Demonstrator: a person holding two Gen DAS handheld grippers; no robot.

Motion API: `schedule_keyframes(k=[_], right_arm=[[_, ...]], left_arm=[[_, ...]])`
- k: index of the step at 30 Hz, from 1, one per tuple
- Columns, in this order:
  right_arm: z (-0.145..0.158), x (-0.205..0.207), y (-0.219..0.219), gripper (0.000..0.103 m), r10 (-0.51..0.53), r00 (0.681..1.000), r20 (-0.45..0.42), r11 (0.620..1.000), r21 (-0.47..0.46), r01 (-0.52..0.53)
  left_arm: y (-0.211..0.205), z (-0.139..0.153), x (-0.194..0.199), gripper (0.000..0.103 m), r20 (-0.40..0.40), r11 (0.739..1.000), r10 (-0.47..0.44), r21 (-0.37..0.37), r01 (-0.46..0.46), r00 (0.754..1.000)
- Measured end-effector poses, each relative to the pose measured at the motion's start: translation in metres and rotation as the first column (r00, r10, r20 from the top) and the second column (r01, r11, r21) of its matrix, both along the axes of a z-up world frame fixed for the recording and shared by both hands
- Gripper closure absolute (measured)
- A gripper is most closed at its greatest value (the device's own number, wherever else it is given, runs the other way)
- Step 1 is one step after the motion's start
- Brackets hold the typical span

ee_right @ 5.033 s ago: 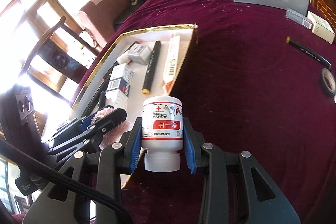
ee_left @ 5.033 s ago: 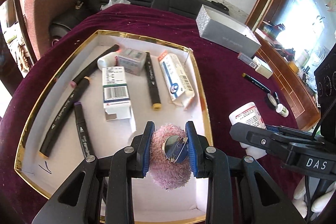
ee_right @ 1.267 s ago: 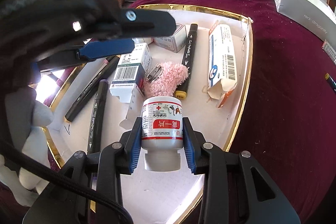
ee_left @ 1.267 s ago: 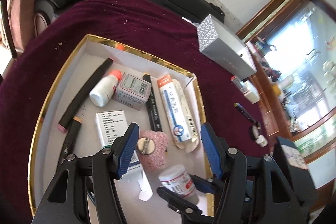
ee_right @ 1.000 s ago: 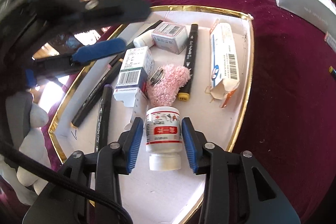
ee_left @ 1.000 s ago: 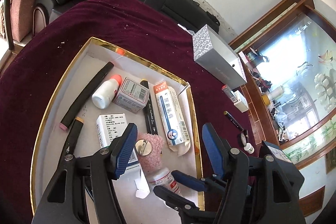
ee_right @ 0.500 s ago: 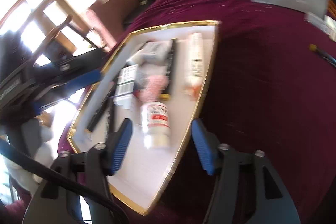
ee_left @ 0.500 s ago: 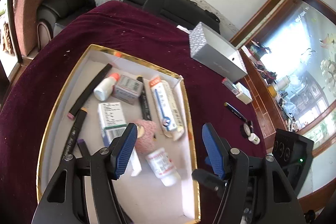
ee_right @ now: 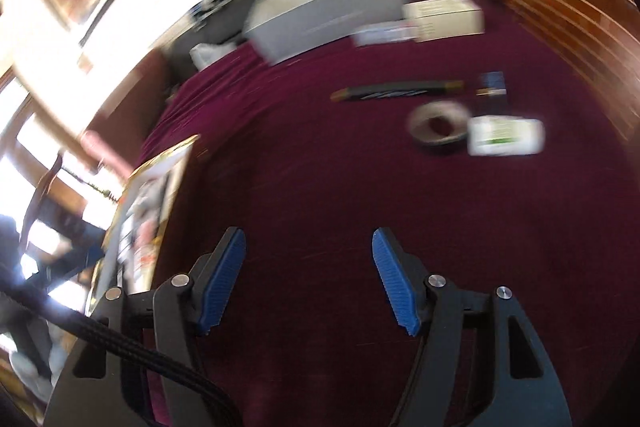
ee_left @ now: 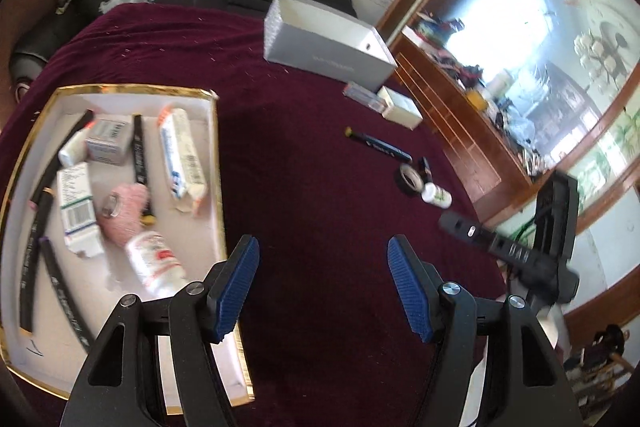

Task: Organize objects
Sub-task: 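Move both open tools from the tray to the items on the cloth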

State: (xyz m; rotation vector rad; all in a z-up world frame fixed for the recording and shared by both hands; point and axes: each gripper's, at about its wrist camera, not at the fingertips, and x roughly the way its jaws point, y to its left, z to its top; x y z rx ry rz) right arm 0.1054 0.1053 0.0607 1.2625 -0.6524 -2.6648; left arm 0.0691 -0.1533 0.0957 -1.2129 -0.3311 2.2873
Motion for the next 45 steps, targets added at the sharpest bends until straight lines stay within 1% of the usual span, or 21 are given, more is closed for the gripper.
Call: schedule_keyframes(k=[3, 6, 11, 14, 17, 19, 20, 21, 22, 24, 25, 26, 27, 28, 29, 30, 31, 34, 37, 41, 45], right_arm=[[0.009, 0.002, 0.042, 0.037, -0.076, 0.997, 0.000, 0.997, 0.010, 0.076], [0.014, -0.011, 0.063, 0.037, -0.118, 0.993, -0.004, 0.992, 0.037, 0.118], [0.006, -0.059, 0.055, 0.036, -0.056, 0.998, 0.009, 0.998, 0.021, 0.056], [-0.008, -0.087, 0.048, 0.036, -0.015, 0.999, 0.050, 1.000, -0.002, 0.015], [-0.024, -0.114, 0.037, 0.037, 0.014, 0.994, 0.106, 0.999, 0.038, -0.019], [-0.034, -0.124, 0.037, 0.037, -0.023, 0.990, 0.140, 0.994, 0.107, 0.008], [-0.038, -0.128, 0.036, 0.037, -0.032, 0.987, 0.155, 0.992, 0.123, 0.013], [-0.043, -0.132, 0.034, 0.037, -0.028, 0.984, 0.176, 0.993, 0.115, 0.008], [-0.047, -0.133, 0.034, 0.035, -0.011, 0.981, 0.195, 0.997, 0.081, -0.005], [-0.047, -0.126, 0.029, 0.029, 0.055, 0.979, 0.194, 0.998, -0.019, -0.052], [-0.048, -0.122, 0.024, 0.029, 0.121, 0.973, 0.195, 0.988, -0.115, -0.100], [-0.053, -0.116, 0.018, 0.029, 0.239, 0.951, 0.194, 0.940, -0.293, -0.176], [-0.054, -0.108, 0.011, 0.030, 0.327, 0.929, 0.175, 0.877, -0.424, -0.228], [-0.050, -0.099, 0.005, 0.030, 0.367, 0.918, 0.151, 0.846, -0.465, -0.262], [-0.040, -0.088, 0.002, 0.030, 0.376, 0.918, 0.124, 0.853, -0.434, -0.291], [-0.028, -0.077, 0.003, 0.030, 0.371, 0.924, 0.097, 0.870, -0.386, -0.308], [-0.019, -0.068, 0.008, 0.030, 0.356, 0.932, 0.073, 0.881, -0.359, -0.309], [0.002, -0.046, 0.040, 0.030, 0.241, 0.970, 0.032, 0.930, -0.293, -0.221], [0.011, -0.027, 0.076, 0.030, 0.104, 0.994, 0.025, 0.974, -0.203, -0.097], [0.012, -0.012, 0.108, 0.030, -0.040, 0.998, 0.042, 0.993, -0.107, 0.044], [0.005, -0.002, 0.126, 0.030, -0.114, 0.991, 0.076, 0.993, -0.022, 0.116]], left_arm=[[0.020, -0.010, 0.002, 0.042, 0.030, 1.000, -0.018, -0.010, 0.019, 0.999], [0.034, -0.019, 0.003, 0.042, 0.058, 0.999, -0.029, -0.016, 0.030, 0.998], [0.049, -0.025, 0.007, 0.042, 0.079, 0.998, -0.036, -0.042, 0.040, 0.996], [0.045, -0.024, 0.009, 0.042, 0.075, 0.998, -0.020, -0.055, 0.024, 0.997], [0.037, -0.025, 0.009, 0.042, 0.075, 0.998, 0.006, -0.056, -0.001, 0.997], [0.032, -0.027, 0.008, 0.042, 0.080, 0.999, 0.020, -0.050, -0.016, 0.997], [0.030, -0.028, 0.006, 0.042, 0.083, 0.999, 0.025, -0.049, -0.021, 0.996], [0.028, -0.030, 0.006, 0.042, 0.087, 0.999, 0.029, -0.048, -0.025, 0.996], [0.027, -0.032, 0.005, 0.042, 0.094, 0.999, 0.032, -0.044, -0.028, 0.995], [0.026, -0.035, 0.002, 0.042, 0.103, 0.999, 0.031, -0.041, -0.027, 0.994], [0.026, -0.037, 0.001, 0.042, 0.106, 0.999, 0.030, -0.042, -0.026, 0.994], [0.027, -0.037, 0.000, 0.042, 0.109, 0.999, 0.029, -0.042, -0.025, 0.994], [0.027, -0.038, 0.000, 0.042, 0.110, 0.999, 0.027, -0.042, -0.022, 0.994], [0.028, -0.038, -0.001, 0.042, 0.108, 0.999, 0.024, -0.043, -0.019, 0.994], [0.029, -0.038, -0.001, 0.042, 0.105, 0.999, 0.021, -0.046, -0.017, 0.994], [0.031, -0.038, -0.003, 0.042, 0.102, 0.999, 0.019, -0.049, -0.014, 0.995], [0.034, -0.039, -0.004, 0.042, 0.097, 0.998, 0.012, -0.054, -0.007, 0.995], [0.044, -0.045, -0.008, 0.042, 0.098, 0.997, 0.003, -0.083, 0.005, 0.995], [0.060, -0.051, -0.012, 0.042, 0.099, 0.994, -0.023, -0.108, 0.033, 0.995], [0.088, -0.050, -0.015, 0.042, 0.053, 0.984, -0.067, -0.161, 0.074, 0.996], [0.112, -0.056, -0.028, 0.042, 0.023, 0.974, -0.079, -0.212, 0.082, 0.997]])
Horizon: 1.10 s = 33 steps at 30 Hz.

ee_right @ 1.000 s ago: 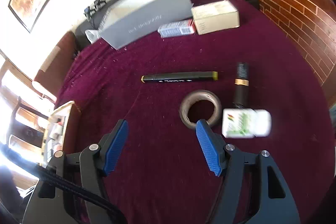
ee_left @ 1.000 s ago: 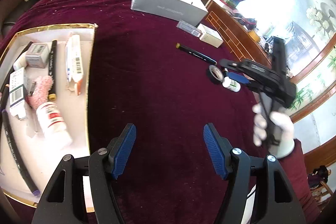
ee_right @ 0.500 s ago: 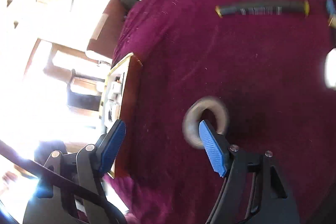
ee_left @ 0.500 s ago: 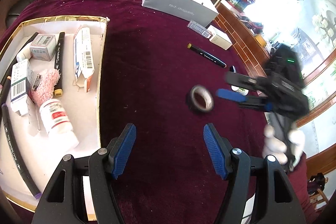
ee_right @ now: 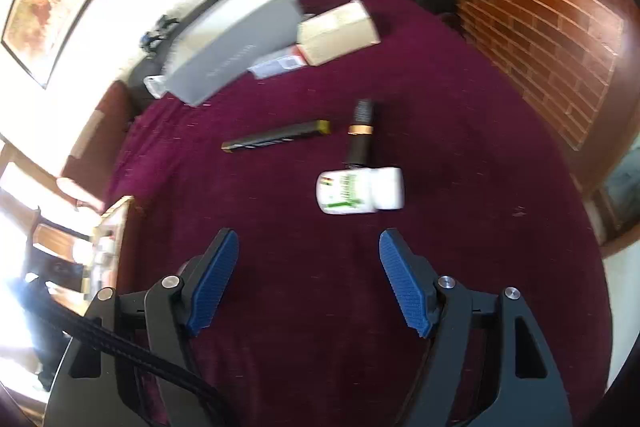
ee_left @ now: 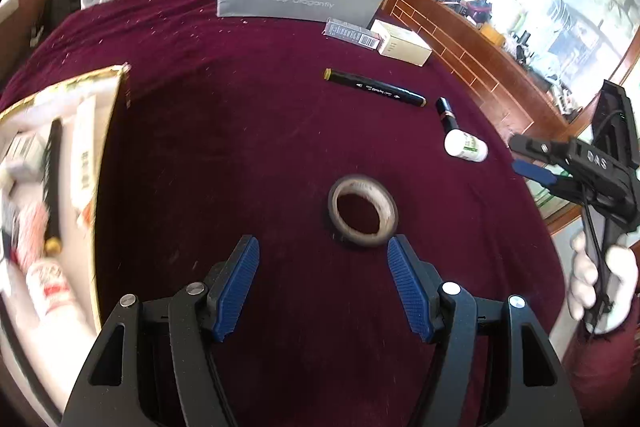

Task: Organize objects
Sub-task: 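Move both open tools from the tray to the items on the cloth, then grasp the brown tape roll by its rim with the left tool, then grasp the white green-labelled pill bottle with the right tool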

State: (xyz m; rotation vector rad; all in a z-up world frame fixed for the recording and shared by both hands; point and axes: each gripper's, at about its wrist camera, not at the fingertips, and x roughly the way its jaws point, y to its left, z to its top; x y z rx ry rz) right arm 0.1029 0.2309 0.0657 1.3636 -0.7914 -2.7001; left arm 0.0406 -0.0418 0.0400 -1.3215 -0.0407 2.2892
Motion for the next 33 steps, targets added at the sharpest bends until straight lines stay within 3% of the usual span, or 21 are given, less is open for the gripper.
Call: schedule_keyframes(k=[3, 7, 11, 15, 16, 19, 26, 33], right_arm=[[-0.005, -0.001, -0.002, 0.030, -0.009, 1.000, 0.007, 0.999, 0.036, 0.009], [-0.011, -0.012, -0.003, 0.030, -0.024, 1.000, 0.013, 0.999, 0.032, 0.023], [-0.017, -0.026, -0.001, 0.030, -0.028, 1.000, 0.006, 0.999, 0.026, 0.028], [-0.019, -0.038, -0.007, 0.029, -0.034, 0.999, 0.003, 0.995, 0.097, 0.033], [-0.020, -0.041, -0.007, 0.029, -0.034, 0.999, 0.007, 0.993, 0.109, 0.033], [-0.024, -0.047, -0.005, 0.029, -0.042, 0.999, 0.020, 0.992, 0.120, 0.039], [-0.034, -0.062, -0.008, 0.029, -0.058, 0.997, 0.057, 0.980, 0.193, 0.046], [-0.041, -0.070, -0.016, 0.029, -0.074, 0.994, 0.080, 0.971, 0.234, 0.054]], left_arm=[[0.011, -0.010, -0.014, 0.042, 0.005, 0.999, 0.017, -0.041, -0.017, 1.000], [0.024, -0.021, -0.029, 0.043, 0.041, 0.999, 0.031, -0.030, -0.030, 0.999], [0.042, -0.032, -0.037, 0.043, 0.022, 0.997, 0.025, -0.080, -0.023, 0.999], [0.055, -0.035, -0.034, 0.042, -0.018, 0.993, -0.003, -0.118, 0.001, 1.000], [0.057, -0.036, -0.031, 0.045, -0.031, 0.990, -0.017, -0.138, 0.013, 0.999], [0.059, -0.035, -0.027, 0.092, -0.038, 0.988, -0.058, -0.145, 0.052, 0.998], [0.056, -0.035, -0.022, 0.094, -0.023, 0.993, -0.056, -0.105, 0.054, 0.998], [0.063, -0.037, -0.022, 0.092, -0.054, 0.991, -0.059, -0.128, 0.051, 0.997]])
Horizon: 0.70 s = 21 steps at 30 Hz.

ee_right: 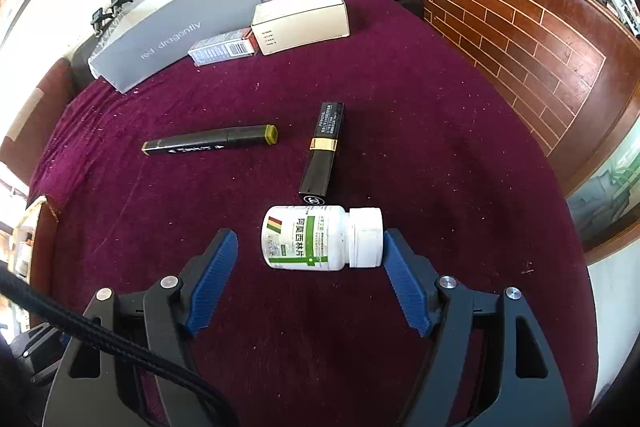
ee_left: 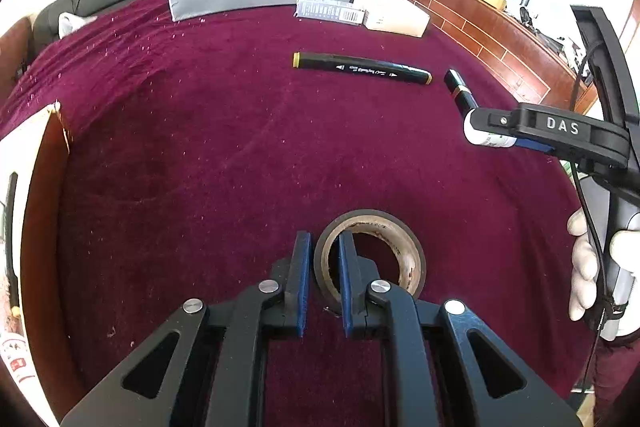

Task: Organize objects
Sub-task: 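Grasp the white green-labelled pill bottle with the right tool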

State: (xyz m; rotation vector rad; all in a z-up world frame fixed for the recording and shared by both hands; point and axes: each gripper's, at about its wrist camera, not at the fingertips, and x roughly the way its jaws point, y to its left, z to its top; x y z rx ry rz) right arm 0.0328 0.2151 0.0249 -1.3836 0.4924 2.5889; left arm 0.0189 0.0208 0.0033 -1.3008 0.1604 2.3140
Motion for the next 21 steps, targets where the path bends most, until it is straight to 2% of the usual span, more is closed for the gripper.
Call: schedule_keyframes(k=[3, 4, 5, 10, 21], right_arm=[[-0.002, -0.003, -0.004, 0.030, -0.003, 1.000, 0.005, 1.000, 0.031, 0.003], [-0.003, -0.004, -0.006, 0.034, -0.002, 1.000, 0.011, 0.999, 0.045, 0.002], [-0.003, -0.004, -0.007, 0.046, -0.002, 1.000, 0.015, 0.998, 0.059, 0.001], [0.000, 0.003, -0.012, 0.046, 0.012, 1.000, 0.013, 0.995, 0.095, -0.014], [0.025, 0.031, -0.023, 0.046, 0.037, 0.998, -0.043, 0.998, 0.051, -0.034]], left_arm=[[0.007, -0.001, 0.006, 0.092, -0.046, 0.999, -0.018, -0.045, 0.016, 0.999], [0.009, -0.001, 0.008, 0.092, -0.058, 0.998, -0.026, -0.060, 0.023, 0.998], [0.008, -0.001, 0.010, 0.094, -0.060, 0.998, -0.029, -0.060, 0.025, 0.998], [0.004, 0.003, 0.016, 0.095, -0.052, 0.999, -0.025, -0.034, 0.024, 0.998], [-0.012, 0.032, 0.045, 0.094, -0.100, 0.999, -0.027, 0.028, 0.030, 0.995]])
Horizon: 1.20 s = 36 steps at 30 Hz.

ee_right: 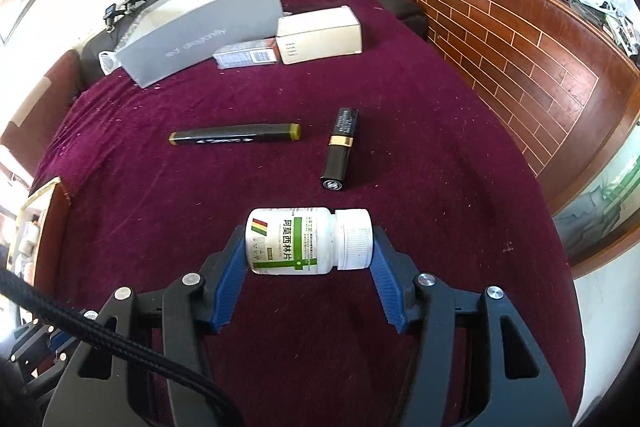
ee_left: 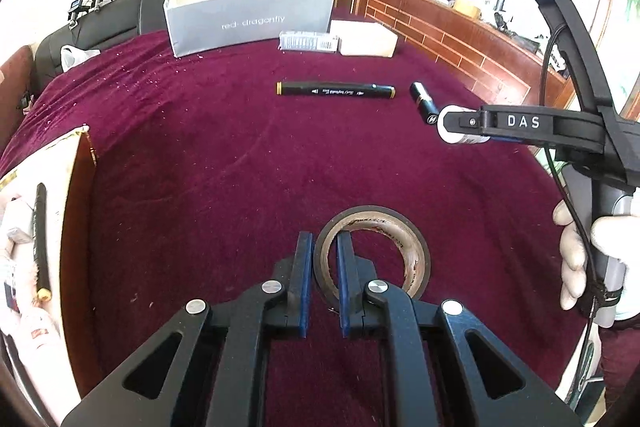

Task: Organize objects
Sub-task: 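Grasp the white green-labelled pill bottle with the right tool, then carry the tape roll with the left tool while the right tool carries the green-labelled bottle to the tray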

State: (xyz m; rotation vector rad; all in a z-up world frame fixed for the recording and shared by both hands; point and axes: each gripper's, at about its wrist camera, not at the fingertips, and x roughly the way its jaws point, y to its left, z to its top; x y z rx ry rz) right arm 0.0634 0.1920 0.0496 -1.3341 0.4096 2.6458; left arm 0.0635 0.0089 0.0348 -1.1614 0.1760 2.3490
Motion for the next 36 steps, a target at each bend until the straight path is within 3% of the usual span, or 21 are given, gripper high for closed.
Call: schedule_keyframes(k=[22, 28, 36], right_arm=[[0.048, 0.032, -0.103, 0.046, 0.189, 0.979, -0.082, 0.982, 0.049, -0.185], [0.056, 0.033, -0.141, 0.046, 0.258, 0.962, -0.088, 0.965, 0.061, -0.254], [0.058, 0.029, -0.197, 0.046, 0.357, 0.930, -0.085, 0.934, 0.058, -0.354]], left_arm=[[-0.081, 0.039, 0.043, 0.094, -0.051, 0.988, 0.094, 0.129, -0.087, 0.994], [-0.122, 0.040, 0.047, 0.094, -0.056, 0.978, 0.158, 0.149, -0.148, 0.986], [-0.192, 0.033, 0.041, 0.094, -0.036, 0.946, 0.290, 0.164, -0.280, 0.956]])
